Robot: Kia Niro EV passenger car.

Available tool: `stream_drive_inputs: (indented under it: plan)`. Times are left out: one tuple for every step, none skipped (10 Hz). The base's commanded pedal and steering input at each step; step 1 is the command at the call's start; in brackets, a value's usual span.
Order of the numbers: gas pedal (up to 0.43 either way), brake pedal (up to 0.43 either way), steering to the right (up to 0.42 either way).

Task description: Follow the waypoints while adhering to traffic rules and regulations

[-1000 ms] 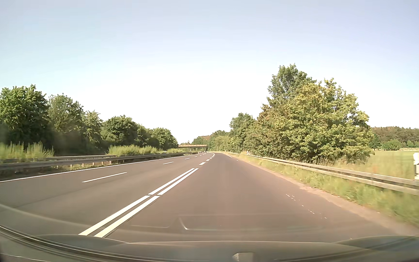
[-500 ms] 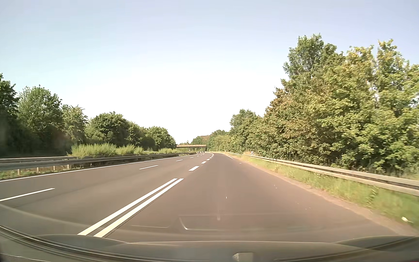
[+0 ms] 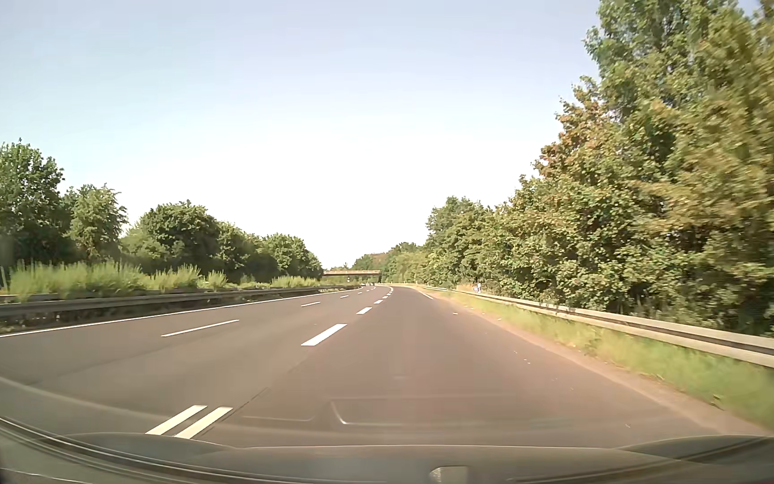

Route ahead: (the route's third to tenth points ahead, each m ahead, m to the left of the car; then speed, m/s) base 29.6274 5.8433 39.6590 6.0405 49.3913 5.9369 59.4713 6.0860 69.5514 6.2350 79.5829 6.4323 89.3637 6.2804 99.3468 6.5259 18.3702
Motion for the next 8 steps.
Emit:
stream_drive_inputs:
  plan:
    - [0.63,0.03,-0.001]
    - [0.681,0.03,-0.002]
    - [0.74,0.03,-0.003]
    - [0.811,0.03,-0.003]
    - [0.831,0.03,-0.003]
    - [0.843,0.03,-0.004]
    - [0.843,0.03,-0.004]
    - [0.843,0.03,-0.004]
